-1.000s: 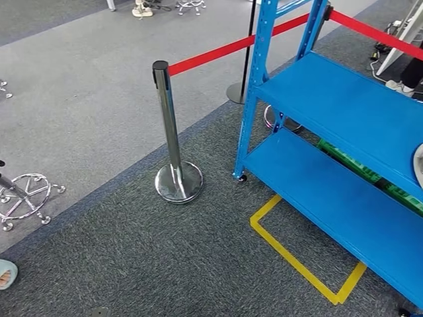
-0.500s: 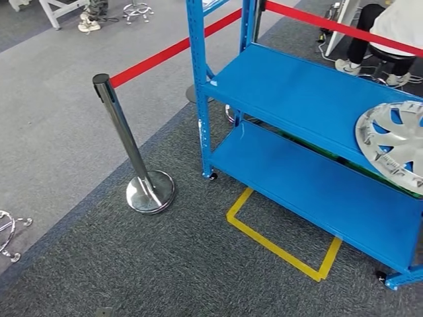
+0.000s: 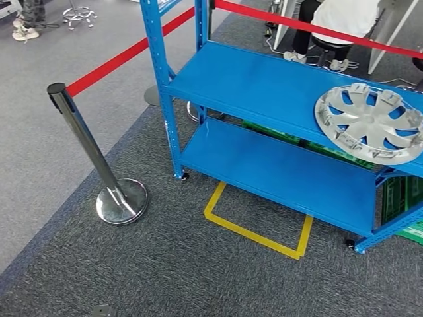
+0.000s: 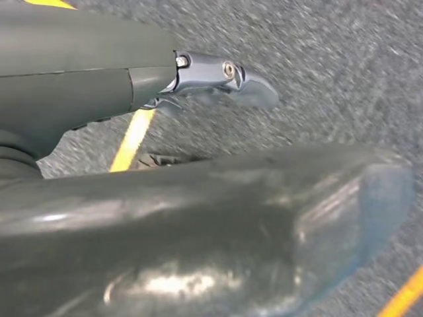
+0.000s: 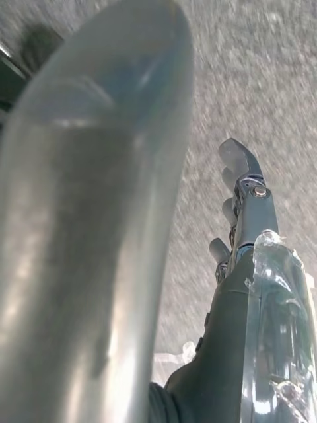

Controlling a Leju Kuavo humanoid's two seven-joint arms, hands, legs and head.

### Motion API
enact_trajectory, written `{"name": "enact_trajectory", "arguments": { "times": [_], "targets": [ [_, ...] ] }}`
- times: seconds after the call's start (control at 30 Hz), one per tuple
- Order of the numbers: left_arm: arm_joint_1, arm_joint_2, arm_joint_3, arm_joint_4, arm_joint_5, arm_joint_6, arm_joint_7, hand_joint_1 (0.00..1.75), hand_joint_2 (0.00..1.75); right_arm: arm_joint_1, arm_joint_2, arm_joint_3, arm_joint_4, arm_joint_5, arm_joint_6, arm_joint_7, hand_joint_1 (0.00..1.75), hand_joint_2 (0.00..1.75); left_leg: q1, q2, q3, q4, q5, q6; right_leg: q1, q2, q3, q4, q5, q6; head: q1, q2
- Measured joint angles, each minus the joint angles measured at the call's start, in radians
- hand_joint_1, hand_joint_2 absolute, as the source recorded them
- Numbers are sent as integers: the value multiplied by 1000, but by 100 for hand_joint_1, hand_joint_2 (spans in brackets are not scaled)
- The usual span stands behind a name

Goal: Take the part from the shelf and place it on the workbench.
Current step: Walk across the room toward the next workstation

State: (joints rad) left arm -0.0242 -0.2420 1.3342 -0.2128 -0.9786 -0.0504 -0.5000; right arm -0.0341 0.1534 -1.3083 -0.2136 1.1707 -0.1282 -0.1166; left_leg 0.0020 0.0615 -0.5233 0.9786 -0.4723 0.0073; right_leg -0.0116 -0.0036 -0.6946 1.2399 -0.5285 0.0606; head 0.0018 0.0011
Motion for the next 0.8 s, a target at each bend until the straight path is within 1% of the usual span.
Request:
{"name": "enact_trajectory", "arguments": {
  "times": [0.03, 0.07, 0.1, 0.13, 0.2, 0.23, 0.27, 0.3, 0.33, 0.37, 0.4, 0.43, 0.47, 0.5, 0.53, 0.57, 0.6, 0.63, 0.67, 0.7, 0.73, 0.77, 0.8],
  "targets": [
    [0, 10, 5, 0, 8, -19, 7, 0, 0, 0, 0, 0, 0, -8, 10, -39, 0, 0, -1, 12, 4, 1, -3, -4, 1, -22, 43, -73, 30, -1, 0, 0],
    [0, 20, 11, -1, 16, -29, 18, 0, 0, -2, 0, -1, 0, -18, 18, -82, 0, 0, -4, 24, 8, 2, -7, -9, 2, -43, 82, -139, 52, -5, -1, 0],
    [-1, 29, 17, -2, 21, -32, 33, 0, 0, -6, 1, -1, 0, -29, 24, -125, 0, 0, -7, 34, 12, 3, -10, -15, 3, -58, 107, -184, 66, -10, -2, 0],
    [-2, 36, 21, -4, 21, -32, 50, 0, 0, -9, 1, -3, 0, -39, 28, -162, 0, 0, -10, 43, 14, 4, -12, -19, 5, -65, 117, -202, 69, -15, -3, 0],
    [-8, 42, 26, -5, 8, -27, 77, 0, 0, -13, 1, -8, 0, -58, 28, -212, 0, 0, -11, 58, 17, 3, -13, -27, 7, -45, 111, -203, 71, -29, -4, 0],
    [-11, 43, 26, -5, -4, -24, 89, 0, 0, -13, 1, -12, -1, -68, 24, -223, 0, 0, -9, 51, 17, 6, -18, -33, 6, -35, 109, -205, 73, -35, -5, 0],
    [-14, 41, 26, -5, -19, -21, 96, 0, 0, -12, 0, -16, -2, -76, 16, -223, 0, 0, -6, 32, 12, 22, -32, -39, 4, -24, 109, -208, 75, -42, -6, 0],
    [-15, 39, 24, -4, -33, -19, 101, 0, 0, -13, -1, -21, -3, -81, 6, -213, 0, 0, -4, 6, -3, 57, -57, -44, 1, -13, 110, -210, 79, -48, -7, 0],
    [-15, 36, 22, -4, -47, -17, 104, 0, 0, -13, -2, -26, -5, -85, -7, -198, 0, 0, -2, -23, -28, 114, -91, -47, -1, -1, 108, -211, 81, -52, -8, 0],
    [-13, 32, 19, -4, -60, -15, 103, 0, 0, -12, -3, -32, -8, -89, -21, -179, 0, 0, 0, -41, -61, 184, -125, -49, -2, 12, 106, -211, 83, -55, -9, 0],
    [-11, 29, 16, -4, -72, -14, 100, 0, 0, -9, -3, -39, -13, -92, -38, -158, 0, 0, 1, -49, -92, 246, -148, -50, -2, 27, 104, -211, 84, -55, -9, 0],
    [-8, 26, 11, -4, -85, -13, 94, 0, 0, -4, -3, -47, -18, -98, -55, -136, 0, 0, 1, -52, -112, 284, -153, -50, -2, 43, 103, -211, 85, -55, -9, 0],
    [-5, 24, 5, -3, -97, -11, 88, 0, 0, 1, -2, -57, -23, -103, -73, -115, 0, 0, 2, -54, -115, 285, -138, -50, -3, 59, 103, -211, 85, -54, -9, 0],
    [-3, 23, -2, -3, -107, -8, 83, 0, 0, 7, -2, -66, -29, -107, -88, -96, 0, 0, 3, -59, -101, 248, -105, -49, -4, 75, 103, -211, 87, -52, -9, 0],
    [-2, 23, -8, -3, -115, -6, 80, 0, 0, 12, -1, -75, -34, -111, -98, -84, 0, 0, 6, -71, -74, 185, -65, -48, -6, 90, 104, -211, 88, -49, -9, 0],
    [-1, 23, -12, -3, -121, -3, 81, 0, 0, 14, -1, -82, -40, -114, -102, -81, 0, 0, 10, -98, -45, 117, -33, -47, -6, 105, 102, -209, 90, -44, -9, 0],
    [0, 23, -17, -3, -128, -2, 87, 0, 0, 16, -1, -88, -46, -118, -99, -88, 0, 0, 14, -123, -22, 63, -15, -47, -6, 120, 98, -208, 92, -38, -9, 0],
    [0, 23, -21, -3, -135, -1, 96, 0, 0, 17, -1, -92, -53, -122, -90, -104, 0, 0, 16, -142, -8, 29, -9, -45, -6, 134, 93, -208, 95, -31, -9, 0],
    [1, 24, -26, -3, -141, 0, 106, 0, 0, 19, -1, -97, -59, -125, -76, -126, 0, 0, 16, -151, -3, 14, -11, -41, -7, 147, 88, -211, 99, -23, -9, 0],
    [2, 25, -30, -3, -147, 0, 114, 0, 0, 22, -1, -101, -65, -128, -57, -150, 0, 0, 16, -141, -2, 10, -11, -34, -10, 159, 83, -216, 103, -14, -8, 0],
    [2, 26, -34, -3, -150, -1, 118, 0, 0, 27, -1, -104, -69, -128, -37, -171, 0, 0, 16, -128, -2, 8, -8, -26, -11, 159, 79, -218, 105, -8, -8, 0],
    [3, 28, -36, -3, -151, -3, 116, 0, 0, 30, -1, -106, -72, -126, -16, -188, 0, 0, 16, -116, -1, 5, -4, -18, -10, 139, 71, -207, 98, -3, -6, 0],
    [3, 29, -37, -3, -150, -6, 110, 0, 0, 30, 0, -107, -74, -123, 5, -200, 0, 0, 17, -101, 0, 2, -2, -10, -7, 107, 54, -175, 78, 0, -2, 0]
  ]
}}
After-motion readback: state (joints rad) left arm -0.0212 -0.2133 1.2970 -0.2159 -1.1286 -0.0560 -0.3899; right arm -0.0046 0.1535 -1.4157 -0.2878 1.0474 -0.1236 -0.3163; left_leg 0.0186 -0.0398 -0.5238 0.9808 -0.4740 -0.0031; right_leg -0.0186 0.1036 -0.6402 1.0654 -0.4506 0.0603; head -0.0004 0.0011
